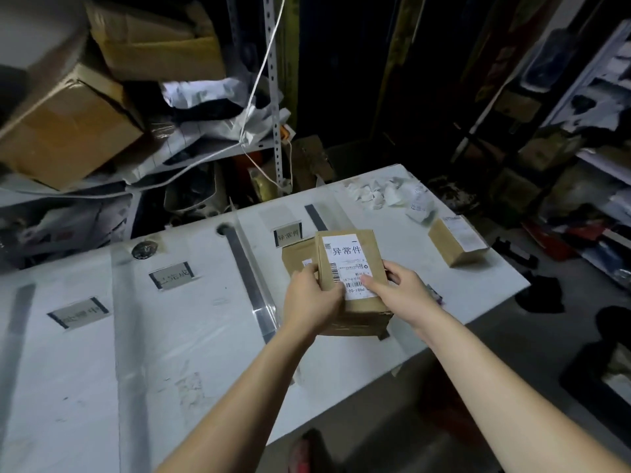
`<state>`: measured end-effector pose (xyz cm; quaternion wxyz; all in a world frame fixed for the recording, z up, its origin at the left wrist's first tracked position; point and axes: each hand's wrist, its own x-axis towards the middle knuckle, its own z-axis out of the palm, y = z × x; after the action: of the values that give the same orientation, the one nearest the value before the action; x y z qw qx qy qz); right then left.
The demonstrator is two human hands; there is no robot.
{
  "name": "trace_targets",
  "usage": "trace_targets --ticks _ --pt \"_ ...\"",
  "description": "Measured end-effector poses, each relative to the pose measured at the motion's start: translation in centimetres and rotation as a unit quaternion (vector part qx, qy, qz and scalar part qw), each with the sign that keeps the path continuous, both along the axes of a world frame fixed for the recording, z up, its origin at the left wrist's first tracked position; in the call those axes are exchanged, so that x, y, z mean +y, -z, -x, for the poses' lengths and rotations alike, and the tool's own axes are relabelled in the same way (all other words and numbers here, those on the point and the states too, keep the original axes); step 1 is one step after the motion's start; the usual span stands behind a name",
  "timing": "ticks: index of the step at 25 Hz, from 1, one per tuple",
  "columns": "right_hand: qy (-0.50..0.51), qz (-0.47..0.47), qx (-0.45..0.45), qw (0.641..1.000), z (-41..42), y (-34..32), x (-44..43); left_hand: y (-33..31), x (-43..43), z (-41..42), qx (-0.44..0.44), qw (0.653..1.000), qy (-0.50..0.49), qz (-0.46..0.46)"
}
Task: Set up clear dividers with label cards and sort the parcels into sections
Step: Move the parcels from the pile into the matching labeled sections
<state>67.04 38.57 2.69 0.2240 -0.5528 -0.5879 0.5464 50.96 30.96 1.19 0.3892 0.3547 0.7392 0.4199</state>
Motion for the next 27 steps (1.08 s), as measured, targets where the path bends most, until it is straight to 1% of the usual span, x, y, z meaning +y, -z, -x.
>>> trace_targets --ticks 4,7,10,15,20,22,24,25,27 --pt "-0.065 0.019 -0.015 0.998 2.3 3.1 4.9 3.7 3.4 1.2 0.012 0.997 -0.063 0.044" --pt "-0.134 0.021 -0.019 0.991 3.9 5.0 7.8 3.6 4.4 1.1 0.010 0.991 -0.117 0.067" --pt "-0.178 0.007 -0.036 0.983 4.6 6.3 9.6 2.9 4.9 0.0 0.024 0.983 -0.166 0.074" --pt "-0.199 0.004 -0.034 0.979 5.7 7.4 11.5 3.4 6.6 0.1 0.067 0.974 -0.198 0.085" --pt "-0.198 -0.008 -0.034 0.980 6.3 6.5 11.5 3.1 6.7 0.4 0.075 0.969 -0.221 0.080" --pt "-0.197 -0.035 -0.050 0.979 6.4 5.9 11.3 2.5 5.9 0.6 0.082 0.966 -0.222 0.102" --pt "-0.192 -0.112 -0.099 0.970 7.1 4.9 10.8 1.3 4.0 0.9 0.082 0.965 -0.223 0.114" --pt "-0.193 -0.159 -0.126 0.960 7.8 4.3 10.4 0.5 2.6 1.4 0.094 0.965 -0.220 0.109" --pt "-0.224 -0.212 -0.139 0.941 10.2 2.7 8.3 -1.3 -1.1 2.9 0.151 0.960 -0.213 0.106"
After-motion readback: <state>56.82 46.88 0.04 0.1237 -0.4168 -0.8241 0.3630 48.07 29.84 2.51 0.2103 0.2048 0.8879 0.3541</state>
